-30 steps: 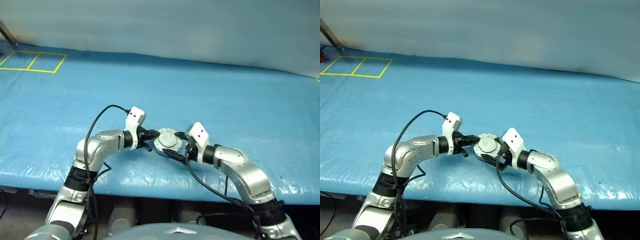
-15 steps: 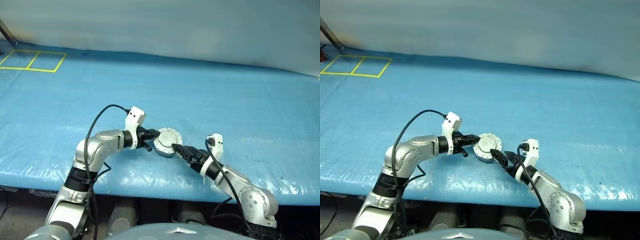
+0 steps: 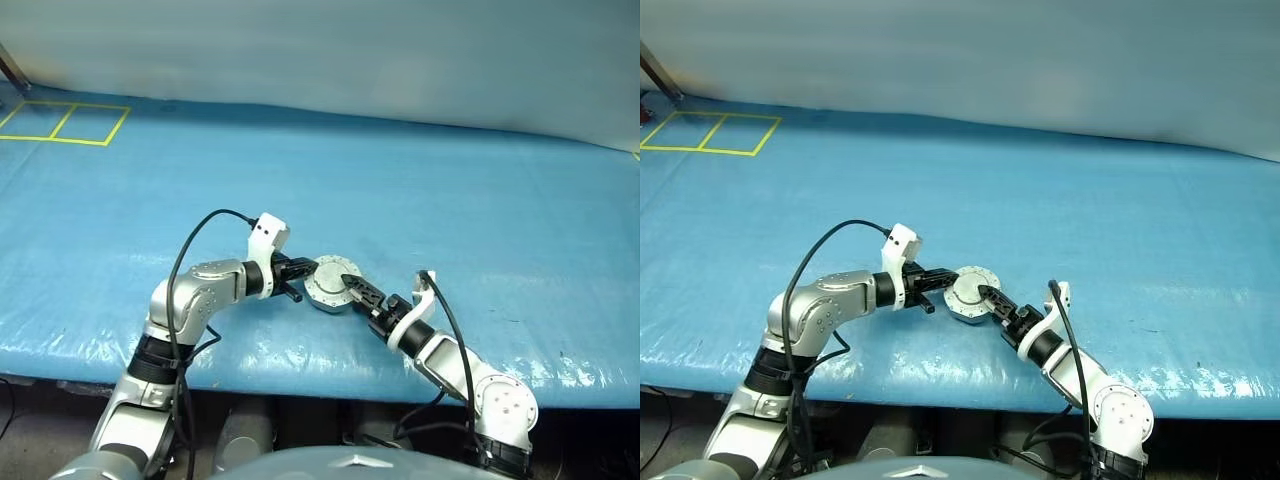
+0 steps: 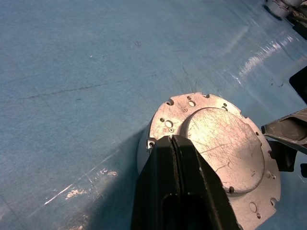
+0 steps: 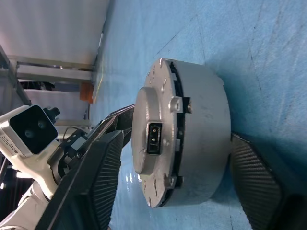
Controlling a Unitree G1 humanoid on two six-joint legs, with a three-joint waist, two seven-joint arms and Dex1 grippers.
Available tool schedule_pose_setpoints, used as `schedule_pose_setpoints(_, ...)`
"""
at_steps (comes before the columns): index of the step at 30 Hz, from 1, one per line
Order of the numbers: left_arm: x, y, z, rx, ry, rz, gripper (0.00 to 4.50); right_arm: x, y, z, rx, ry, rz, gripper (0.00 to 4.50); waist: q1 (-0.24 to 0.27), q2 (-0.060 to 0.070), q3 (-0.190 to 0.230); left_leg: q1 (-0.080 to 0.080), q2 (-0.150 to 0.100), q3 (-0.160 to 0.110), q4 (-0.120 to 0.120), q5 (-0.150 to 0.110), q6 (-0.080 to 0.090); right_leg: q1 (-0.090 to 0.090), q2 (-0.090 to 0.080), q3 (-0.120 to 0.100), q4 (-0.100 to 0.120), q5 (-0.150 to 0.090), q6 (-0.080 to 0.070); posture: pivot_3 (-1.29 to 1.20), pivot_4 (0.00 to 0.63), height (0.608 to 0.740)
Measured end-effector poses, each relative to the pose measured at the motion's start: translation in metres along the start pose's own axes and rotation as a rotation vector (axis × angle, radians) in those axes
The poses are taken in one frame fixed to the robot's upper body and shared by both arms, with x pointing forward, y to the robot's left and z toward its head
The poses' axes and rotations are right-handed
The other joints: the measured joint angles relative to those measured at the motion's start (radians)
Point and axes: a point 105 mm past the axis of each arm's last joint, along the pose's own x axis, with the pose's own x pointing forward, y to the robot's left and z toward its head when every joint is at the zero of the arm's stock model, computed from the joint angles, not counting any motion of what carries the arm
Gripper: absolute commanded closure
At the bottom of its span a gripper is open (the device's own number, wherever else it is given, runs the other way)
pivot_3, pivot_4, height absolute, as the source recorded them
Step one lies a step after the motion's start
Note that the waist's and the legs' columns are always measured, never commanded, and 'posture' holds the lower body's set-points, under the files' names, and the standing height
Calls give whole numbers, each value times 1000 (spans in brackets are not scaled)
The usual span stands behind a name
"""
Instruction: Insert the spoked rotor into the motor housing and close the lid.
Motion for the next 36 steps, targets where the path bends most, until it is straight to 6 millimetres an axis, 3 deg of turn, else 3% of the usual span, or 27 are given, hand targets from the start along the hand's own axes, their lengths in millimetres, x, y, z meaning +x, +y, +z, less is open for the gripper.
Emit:
schedule_pose_setpoints(3, -1, 3, -2, -6, 5, 13, 4500, -2, 2, 0, 48, -11, 29, 2889, -1, 0, 0, 0, 0, 0, 0, 0, 0, 0, 1, 0, 0, 2, 4, 0, 150, 740)
schedule_pose_setpoints(5, -1, 3, -2, -8, 5, 11, 4500, -3, 1, -1, 67, -17, 27, 3307, -1, 0, 0, 0, 0, 0, 0, 0, 0, 0, 1, 0, 0, 2, 4, 0, 150, 740)
schedule_pose_setpoints(18, -1, 5, 1, -24, -19, 14, 4500, -6, 1, -15, 19, 85, 19, 3306, -22, 0, 0, 0, 1, 0, 0, 0, 0, 0, 1, 1, 0, 2, 4, 0, 150, 740)
schedule_pose_setpoints(23, -6, 14, 29, -95, -231, 81, 4500, -6, 2, -23, 32, 110, 31, 3306, -25, 0, 0, 1, 2, 1, 0, 0, 0, 0, 2, 2, 1, 3, 4, 0, 150, 740)
schedule_pose_setpoints(27, -31, 24, 33, -324, -404, 74, 4500, -1, 4, -17, 66, 44, 37, 3306, -26, 0, 0, 1, 2, 1, 0, 0, 0, 0, 2, 2, 1, 3, 5, 0, 150, 740)
schedule_pose_setpoints(31, -61, 31, 19, -566, -538, 81, 3593, 1, 6, 7, 84, -78, 41, 3306, -23, 0, 0, -2, 1, 0, 2, 0, 1, -1, 1, 2, 0, 4, 7, 0, 150, 740)
schedule_pose_setpoints(36, -73, 24, -10, -838, -610, 69, 1917, 3, 14, 38, 82, -213, 76, 3306, -20, 0, 0, -6, 1, -2, 8, -1, 2, -1, 1, 1, 0, 5, 9, 0, 150, 740)
